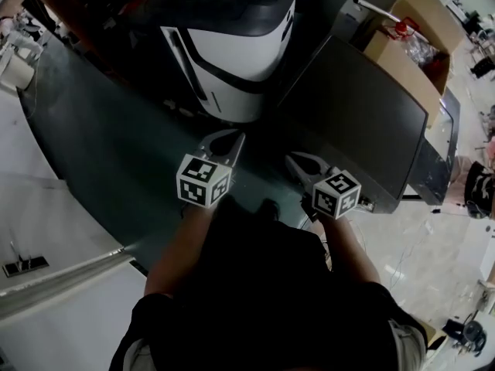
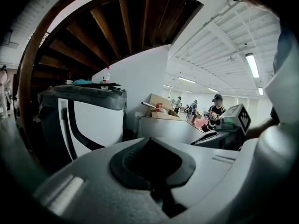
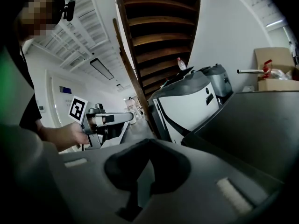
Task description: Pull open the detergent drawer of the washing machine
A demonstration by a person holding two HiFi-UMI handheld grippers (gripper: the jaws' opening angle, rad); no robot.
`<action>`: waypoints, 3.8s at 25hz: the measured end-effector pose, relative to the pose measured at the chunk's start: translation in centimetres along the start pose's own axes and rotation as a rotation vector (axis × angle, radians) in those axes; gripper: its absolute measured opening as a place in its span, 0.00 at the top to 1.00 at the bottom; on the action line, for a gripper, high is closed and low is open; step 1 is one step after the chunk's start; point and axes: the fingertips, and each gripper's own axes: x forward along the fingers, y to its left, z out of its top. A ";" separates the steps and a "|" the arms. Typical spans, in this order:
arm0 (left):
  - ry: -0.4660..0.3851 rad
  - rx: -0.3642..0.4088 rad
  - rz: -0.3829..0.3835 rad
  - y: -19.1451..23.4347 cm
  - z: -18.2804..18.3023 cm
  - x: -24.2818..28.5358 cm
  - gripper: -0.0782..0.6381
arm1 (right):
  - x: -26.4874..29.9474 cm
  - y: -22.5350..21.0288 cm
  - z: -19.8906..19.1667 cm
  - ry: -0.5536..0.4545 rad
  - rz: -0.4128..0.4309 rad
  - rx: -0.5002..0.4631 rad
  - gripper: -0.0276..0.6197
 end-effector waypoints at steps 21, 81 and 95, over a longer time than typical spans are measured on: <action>0.054 0.061 -0.423 3.3 -0.6 2.6 0.88 | 0.7 1.0 -1.0 -0.128 -0.471 0.171 0.95; 0.457 0.108 -0.410 2.7 -14.8 18.9 0.68 | -0.1 -15.2 -13.1 0.050 -0.647 0.338 0.72; 0.438 0.069 -0.379 2.6 -15.2 17.2 0.69 | -0.5 -13.3 -13.6 0.049 -0.608 0.356 0.74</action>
